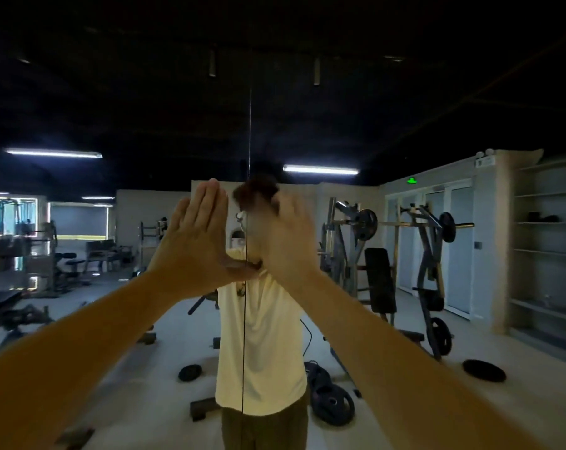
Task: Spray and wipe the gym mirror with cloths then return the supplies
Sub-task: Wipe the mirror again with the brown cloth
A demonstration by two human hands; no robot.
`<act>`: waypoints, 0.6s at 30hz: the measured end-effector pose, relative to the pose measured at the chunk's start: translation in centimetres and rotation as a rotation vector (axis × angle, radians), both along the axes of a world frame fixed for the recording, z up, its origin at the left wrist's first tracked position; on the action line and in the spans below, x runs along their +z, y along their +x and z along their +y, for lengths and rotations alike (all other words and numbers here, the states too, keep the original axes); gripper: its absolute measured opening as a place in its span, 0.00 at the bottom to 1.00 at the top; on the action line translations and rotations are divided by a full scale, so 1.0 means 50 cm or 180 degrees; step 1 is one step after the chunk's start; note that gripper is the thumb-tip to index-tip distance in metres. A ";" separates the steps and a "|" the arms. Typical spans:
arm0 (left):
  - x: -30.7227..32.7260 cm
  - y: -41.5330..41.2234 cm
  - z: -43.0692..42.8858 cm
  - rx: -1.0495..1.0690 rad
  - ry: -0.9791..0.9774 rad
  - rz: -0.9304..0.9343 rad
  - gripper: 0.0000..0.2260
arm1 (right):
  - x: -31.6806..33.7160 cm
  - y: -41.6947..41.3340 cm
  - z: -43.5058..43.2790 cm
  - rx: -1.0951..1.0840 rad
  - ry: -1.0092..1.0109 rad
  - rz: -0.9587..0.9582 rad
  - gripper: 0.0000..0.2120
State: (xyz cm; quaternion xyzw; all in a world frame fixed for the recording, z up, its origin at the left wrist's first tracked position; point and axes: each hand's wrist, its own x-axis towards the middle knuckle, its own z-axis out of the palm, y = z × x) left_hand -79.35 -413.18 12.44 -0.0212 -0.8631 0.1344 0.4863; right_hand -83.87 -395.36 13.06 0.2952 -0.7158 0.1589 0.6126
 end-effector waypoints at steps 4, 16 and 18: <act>0.009 0.011 -0.001 0.0140 -0.0118 -0.0179 0.68 | -0.155 -0.026 0.130 -0.0124 0.1523 0.0401 0.29; 0.006 0.053 0.034 0.0343 0.0061 -0.0120 0.61 | -0.005 -0.031 0.122 -0.0201 -0.0820 -0.0227 0.23; -0.040 0.063 0.035 0.0100 0.0197 0.0101 0.51 | -0.100 -0.024 0.074 -0.0078 -0.0248 -0.0044 0.22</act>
